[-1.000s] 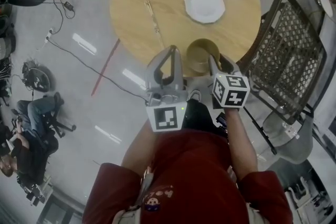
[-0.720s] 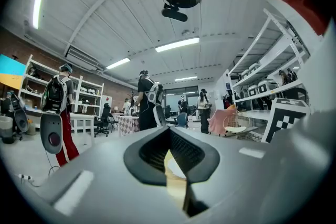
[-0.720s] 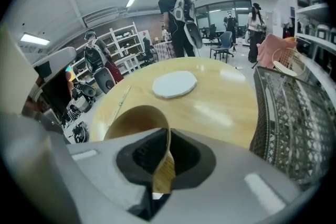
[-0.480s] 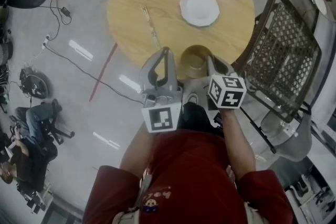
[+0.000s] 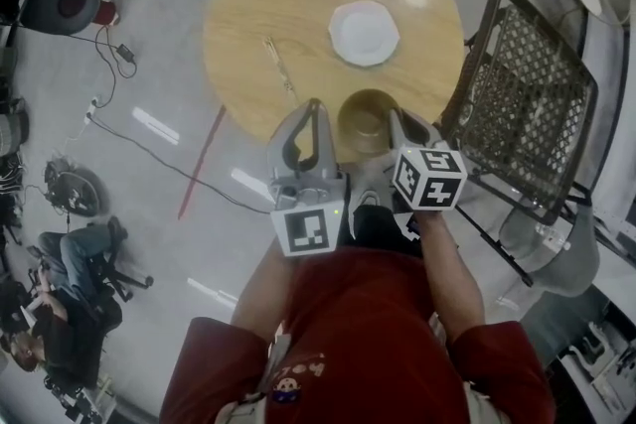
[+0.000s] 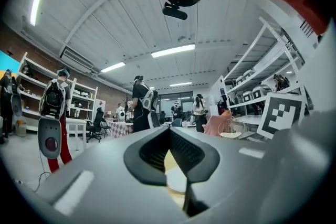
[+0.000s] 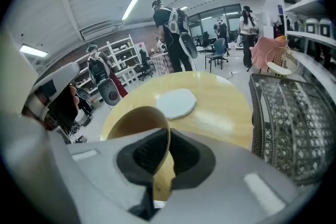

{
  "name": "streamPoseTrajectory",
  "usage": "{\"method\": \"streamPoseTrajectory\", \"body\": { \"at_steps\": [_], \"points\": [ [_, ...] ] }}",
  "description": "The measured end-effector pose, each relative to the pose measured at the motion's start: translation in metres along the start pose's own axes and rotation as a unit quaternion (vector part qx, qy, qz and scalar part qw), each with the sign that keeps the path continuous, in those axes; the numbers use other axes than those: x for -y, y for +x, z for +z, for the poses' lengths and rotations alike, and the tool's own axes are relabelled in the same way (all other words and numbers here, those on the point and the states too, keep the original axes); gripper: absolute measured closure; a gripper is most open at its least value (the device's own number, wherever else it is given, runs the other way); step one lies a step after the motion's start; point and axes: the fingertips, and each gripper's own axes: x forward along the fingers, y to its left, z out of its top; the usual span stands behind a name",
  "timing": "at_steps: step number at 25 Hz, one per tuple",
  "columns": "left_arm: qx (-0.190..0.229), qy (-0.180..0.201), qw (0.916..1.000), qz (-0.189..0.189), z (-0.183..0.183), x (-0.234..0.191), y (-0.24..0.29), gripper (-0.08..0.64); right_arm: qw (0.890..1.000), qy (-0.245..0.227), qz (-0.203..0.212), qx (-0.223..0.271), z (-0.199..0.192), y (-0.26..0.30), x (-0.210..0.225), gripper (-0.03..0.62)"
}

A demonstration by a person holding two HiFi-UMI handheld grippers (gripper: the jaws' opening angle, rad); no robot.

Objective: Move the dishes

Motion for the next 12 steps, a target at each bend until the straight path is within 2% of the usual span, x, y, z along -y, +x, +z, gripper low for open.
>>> {"method": "streamPoseTrajectory", "body": {
  "at_steps": [12],
  "points": [
    [0.043,-0.001,0.9975,-0.057,0.033,0.022,0.018,0.554,0.997,0.03,-0.037,0.064,0.038,-0.038,0.011,0.575]
  ]
}}
